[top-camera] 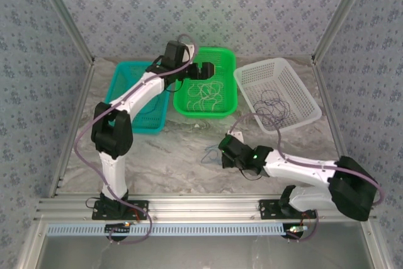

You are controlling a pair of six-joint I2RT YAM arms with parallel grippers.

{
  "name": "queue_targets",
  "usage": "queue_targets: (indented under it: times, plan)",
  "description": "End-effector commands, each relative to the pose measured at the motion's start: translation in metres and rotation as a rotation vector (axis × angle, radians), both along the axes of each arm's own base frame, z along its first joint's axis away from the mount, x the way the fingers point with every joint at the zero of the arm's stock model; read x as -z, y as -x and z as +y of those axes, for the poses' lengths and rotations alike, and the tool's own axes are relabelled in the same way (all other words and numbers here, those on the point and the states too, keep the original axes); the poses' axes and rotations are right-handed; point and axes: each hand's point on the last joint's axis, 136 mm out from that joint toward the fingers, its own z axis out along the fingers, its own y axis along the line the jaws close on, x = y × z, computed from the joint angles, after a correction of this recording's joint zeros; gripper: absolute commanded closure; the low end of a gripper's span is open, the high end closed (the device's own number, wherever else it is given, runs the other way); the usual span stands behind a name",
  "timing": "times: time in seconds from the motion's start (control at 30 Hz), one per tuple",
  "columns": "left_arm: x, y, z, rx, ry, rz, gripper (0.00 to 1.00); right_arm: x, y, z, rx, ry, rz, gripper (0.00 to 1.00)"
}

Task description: Untangle the cables

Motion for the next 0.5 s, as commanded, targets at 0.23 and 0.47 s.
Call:
queue_targets:
  times: [0.23, 0.47]
  plan:
    - [-0.059, 0.099, 0.026, 0.120, 0.044, -0.277, 0.01, -0.037, -0.001, 0.000, -0.069, -0.042, -0.077, 0.92]
    - [0.007, 0.199, 0.001, 0.422, -0.006, -0.102, 0.10, -0.044, 0.000, 0.012, -0.112, -0.108, -0.095, 0.92]
